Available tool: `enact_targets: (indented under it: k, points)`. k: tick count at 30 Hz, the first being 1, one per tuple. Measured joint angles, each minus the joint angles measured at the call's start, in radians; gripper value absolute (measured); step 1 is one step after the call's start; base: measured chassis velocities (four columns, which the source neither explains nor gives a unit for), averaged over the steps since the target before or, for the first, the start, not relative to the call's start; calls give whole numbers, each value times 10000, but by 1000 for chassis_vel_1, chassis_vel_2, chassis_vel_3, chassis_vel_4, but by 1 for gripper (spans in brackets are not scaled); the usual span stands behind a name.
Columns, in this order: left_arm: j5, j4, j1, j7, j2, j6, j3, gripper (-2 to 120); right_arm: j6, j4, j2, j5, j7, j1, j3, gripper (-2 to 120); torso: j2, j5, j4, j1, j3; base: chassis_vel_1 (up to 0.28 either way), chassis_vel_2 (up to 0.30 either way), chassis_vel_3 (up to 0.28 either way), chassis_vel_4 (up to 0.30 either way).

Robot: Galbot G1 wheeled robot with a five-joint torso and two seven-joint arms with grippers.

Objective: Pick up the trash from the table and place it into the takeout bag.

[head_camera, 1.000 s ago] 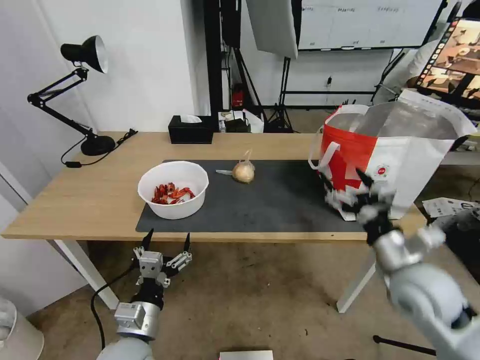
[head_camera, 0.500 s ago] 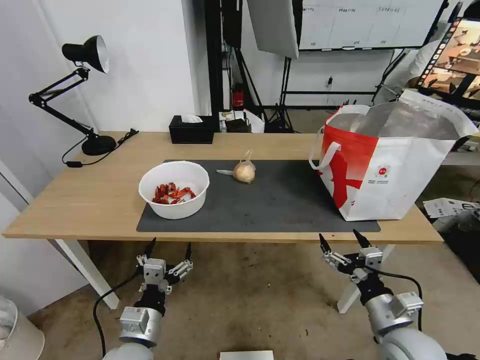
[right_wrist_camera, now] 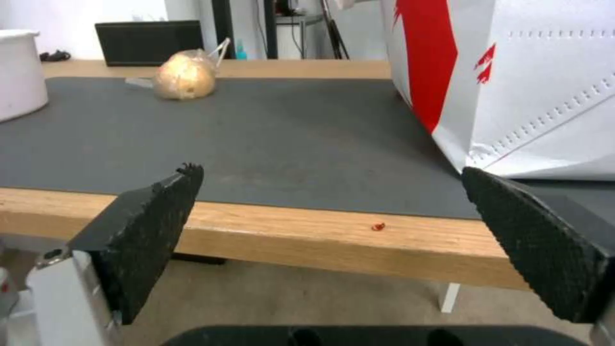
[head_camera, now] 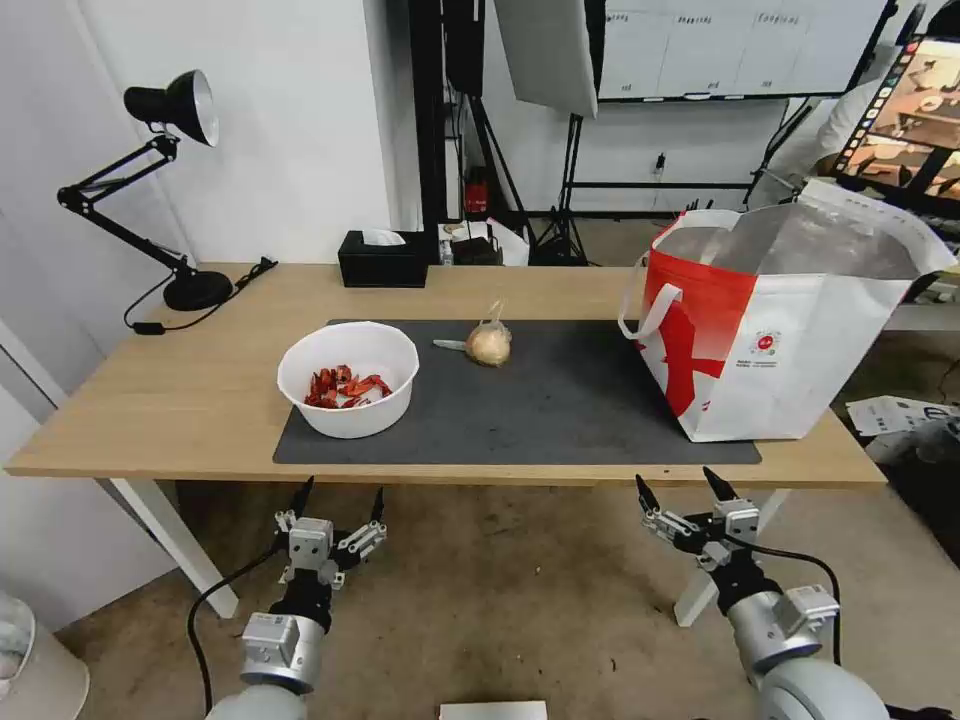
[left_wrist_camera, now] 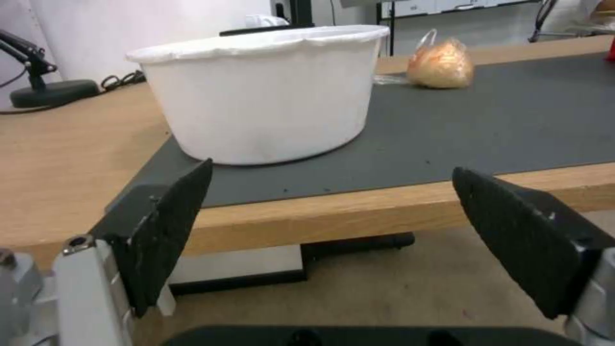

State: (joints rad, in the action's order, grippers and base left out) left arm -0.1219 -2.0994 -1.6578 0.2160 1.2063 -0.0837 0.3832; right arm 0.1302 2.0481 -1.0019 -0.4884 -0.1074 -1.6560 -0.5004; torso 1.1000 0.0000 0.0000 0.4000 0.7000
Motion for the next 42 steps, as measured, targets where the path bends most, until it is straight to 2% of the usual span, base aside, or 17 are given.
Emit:
enact_targets:
  k: [15, 21, 23, 24, 26, 27, 29, 31, 32, 33, 34, 35, 37, 38, 39, 40, 42]
  points:
    - [-12, 2, -8, -5, -35, -32, -24, 100, -133, 1, -36, -51, -41, 8, 100, 100, 0, 0, -1, 0, 0, 0, 0, 0, 0]
    - [-92, 54, 236, -14, -172, -35, -194, 100, -479, 21, 306, -749, -87, 968, 494, 100, 0, -1, -8, 0, 0, 0, 0, 0, 0]
    - [-123, 19, 247, -23, -177, -33, -194, 100, -1102, -142, 840, -1469, -177, 2363, 1210, 100, 0, 2, 0, 1, 2, 0, 0, 0, 0]
    - [-123, 19, 247, -23, -177, -33, -194, 100, -1102, -142, 840, -1469, -177, 2363, 1210, 100, 0, 2, 0, 1, 2, 0, 0, 0, 0]
    - [-118, -55, 238, -22, -134, 4, -180, 100, -1681, -636, 1273, -2202, -409, 4041, 2237, 100, 0, -2, 3, 1, 2, 0, 0, 0, 0]
    - [-118, -55, 238, -22, -134, 4, -180, 100, -1681, -636, 1273, -2202, -409, 4041, 2237, 100, 0, -2, 3, 1, 2, 0, 0, 0, 0]
    - [-114, -143, 227, -18, -123, 69, -127, 100, -2026, -1442, 1464, -2955, -605, 5966, 3502, 100, -1, 5, -1, 2, 3, 0, 0, 0, 0]
    - [-117, -196, 192, -10, -134, 92, -45, 100, -2095, -2454, 1372, -3633, -737, 7851, 4785, 100, 0, -6, 4, 2, 2, 0, 0, 0, 0]
    - [-117, -196, 192, -10, -134, 92, -45, 100, -2095, -2454, 1372, -3633, -737, 7851, 4785, 100, 0, -6, 4, 2, 2, 0, 0, 0, 0]
    - [-118, -196, 182, -3, -133, 96, -24, 100, -2098, -2789, 1263, -3800, -701, 8324, 5156, 100, -1, -6, -1, 2, 3, 0, 0, 0, 0]
    - [-110, -172, 150, 30, -103, 94, 37, 100, -2115, -3995, 743, -4146, -578, 9887, 6107, 100, -2, 8, -2, 3, 3, 0, 0, 0, 0]
    - [-110, -172, 150, 30, -103, 94, 37, 100, -2115, -3995, 743, -4146, -578, 9887, 6107, 100, -2, 8, -2, 3, 3, 0, 0, 0, 0]
    - [-90, -131, 51, 72, -30, 67, 111, 100, -2115, -5559, -199, -4408, -496, 11554, 6994, 100, -1, -8, 4, 3, 3, 0, 0, 0, 0]
    - [-90, -131, 51, 72, -30, 67, 111, 100, -2115, -5559, -199, -4408, -496, 11554, 6994, 100, -1, -8, 4, 3, 3, 0, 0, 0, 0]
    - [-82, -129, 1, 77, -1, 43, 142, 100, -2149, -6470, -754, -4475, -461, 12252, 7370, 100, -3, 8, 8, 3, 4, 0, 0, 0, 0]
    - [-82, -129, 1, 77, -1, 43, 142, 100, -2149, -6470, -754, -4475, -461, 12252, 7370, 100, -3, 8, 8, 3, 4, 0, 0, 0, 0]
    - [-73, -101, -42, 79, 58, 12, 161, 100, -2318, -7857, -1563, -4427, -392, 13159, 7816, 100, -2, -6, 4, 3, 1, 0, 0, 0, 0]
